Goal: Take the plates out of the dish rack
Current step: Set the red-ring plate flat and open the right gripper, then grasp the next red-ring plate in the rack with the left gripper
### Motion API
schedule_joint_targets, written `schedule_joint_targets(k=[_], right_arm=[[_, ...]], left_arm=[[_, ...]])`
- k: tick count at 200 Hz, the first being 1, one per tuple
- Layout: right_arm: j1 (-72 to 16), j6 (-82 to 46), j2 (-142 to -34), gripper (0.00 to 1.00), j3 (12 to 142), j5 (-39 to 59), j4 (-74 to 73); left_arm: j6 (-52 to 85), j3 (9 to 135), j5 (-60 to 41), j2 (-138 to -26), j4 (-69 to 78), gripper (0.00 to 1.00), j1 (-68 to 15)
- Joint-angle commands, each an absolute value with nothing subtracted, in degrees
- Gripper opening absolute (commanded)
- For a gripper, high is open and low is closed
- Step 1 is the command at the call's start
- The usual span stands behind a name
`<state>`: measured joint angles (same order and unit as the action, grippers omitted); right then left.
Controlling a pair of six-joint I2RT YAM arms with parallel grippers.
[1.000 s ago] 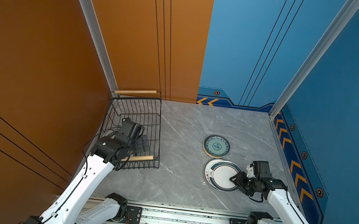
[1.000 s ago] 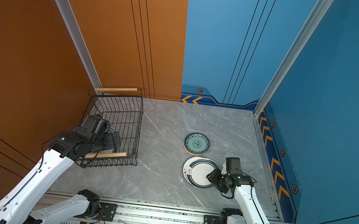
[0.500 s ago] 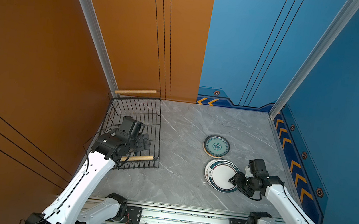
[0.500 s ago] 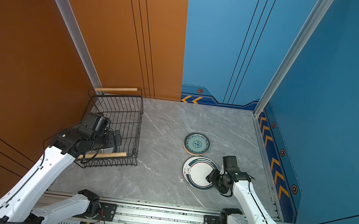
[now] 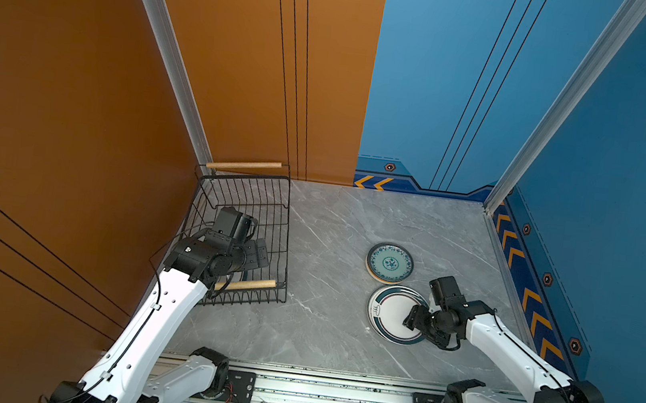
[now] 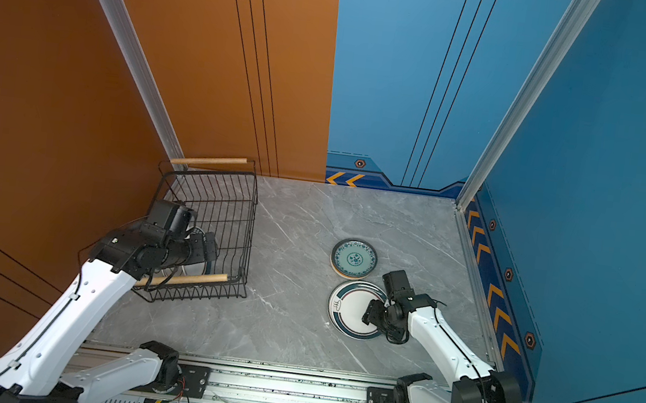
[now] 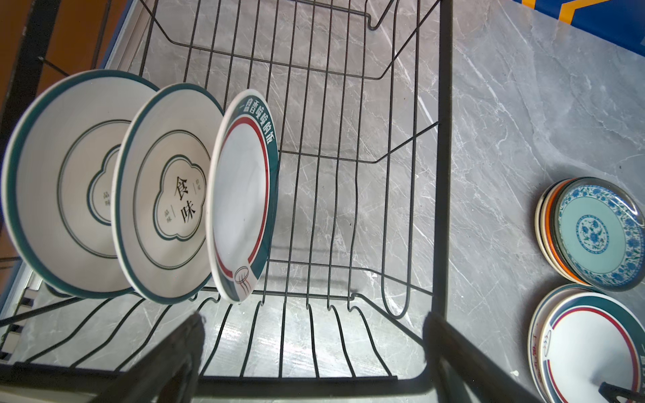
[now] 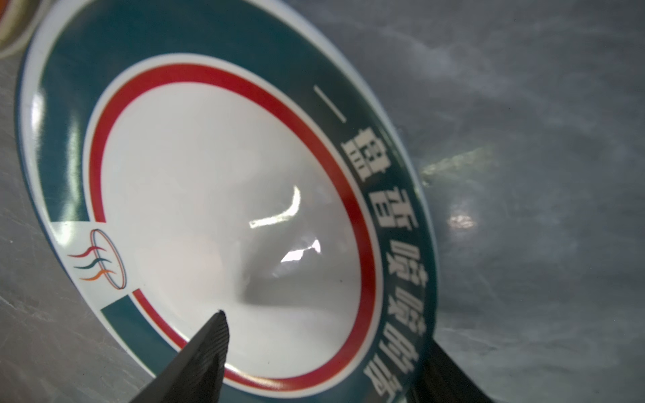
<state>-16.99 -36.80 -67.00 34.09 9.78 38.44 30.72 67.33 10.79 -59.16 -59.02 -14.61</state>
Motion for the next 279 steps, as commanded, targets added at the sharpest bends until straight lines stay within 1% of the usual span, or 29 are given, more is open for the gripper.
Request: schedule_joint_targets(k=[1, 16, 47, 77, 87, 100, 106, 111, 175, 200, 235, 254, 264, 279], right_arm=[[-18.97, -35.63, -68.61, 0.75, 37.48, 4.13, 41.91], [-20.51, -34.86, -70.56, 0.77, 39.17, 3.15, 43.04], [-22.6, -34.58, -74.26, 0.79, 40.95, 2.23, 43.5], [-23.64, -34.94, -74.6, 0.8, 42.07, -0.42, 45.0], [-23.71, -35.13, -73.64, 0.83, 42.46, -1.8, 45.73], [-23.64, -35.33, -72.23, 0.89, 42.97, -3.47, 46.62], [-23.56, -35.41, -71.47, 0.97, 43.15, -3.97, 46.77], [-23.49, -35.43, -71.07, 1.0, 43.23, -3.95, 46.84], [-22.22, -34.25, -69.52, 1.0, 45.3, -3.35, 46.37], [-19.46, -31.31, -68.44, 1.0, 46.44, -0.59, 46.33], [-15.68, -27.55, -66.08, 1.0, 48.04, 3.3, 46.0], [-14.23, -26.44, -65.04, 1.0, 48.2, 4.75, 44.75], [-13.78, -26.11, -64.74, 1.0, 48.25, 5.5, 44.11], [-13.4, -25.89, -64.69, 1.0, 48.16, 6.31, 43.15]], left_arm=[[28.95, 68.04, 9.75, -59.43, -60.65, 0.98, -13.61], [28.69, 67.95, 9.64, -59.66, -61.2, 0.98, -13.11], [28.5, 67.59, 9.91, -59.7, -61.65, 0.98, -12.24], [28.0, 67.8, 10.79, -60.32, -62.57, 0.98, -11.13], [27.62, 68.25, 11.22, -60.94, -62.95, 0.98, -10.83], [27.24, 68.97, 11.85, -61.79, -63.38, 0.98, -10.5], [27.09, 69.12, 12.03, -62.23, -63.41, 0.98, -10.37], [26.85, 69.18, 11.93, -62.67, -63.37, 0.98, -10.23], [23.45, 70.75, 15.86, -67.89, -63.4, 0.98, -7.94], [23.28, 70.88, 17.54, -69.58, -63.37, 0.98, -7.14], [24.67, 70.42, 17.18, -70.85, -63.45, 0.98, -5.8], [25.54, 69.41, 17.18, -71.38, -63.33, 1.0, -5.56], [25.82, 68.96, 16.98, -71.79, -63.31, 0.98, -5.53], [26.24, 68.52, 17.28, -72.61, -63.24, 0.93, -5.45]])
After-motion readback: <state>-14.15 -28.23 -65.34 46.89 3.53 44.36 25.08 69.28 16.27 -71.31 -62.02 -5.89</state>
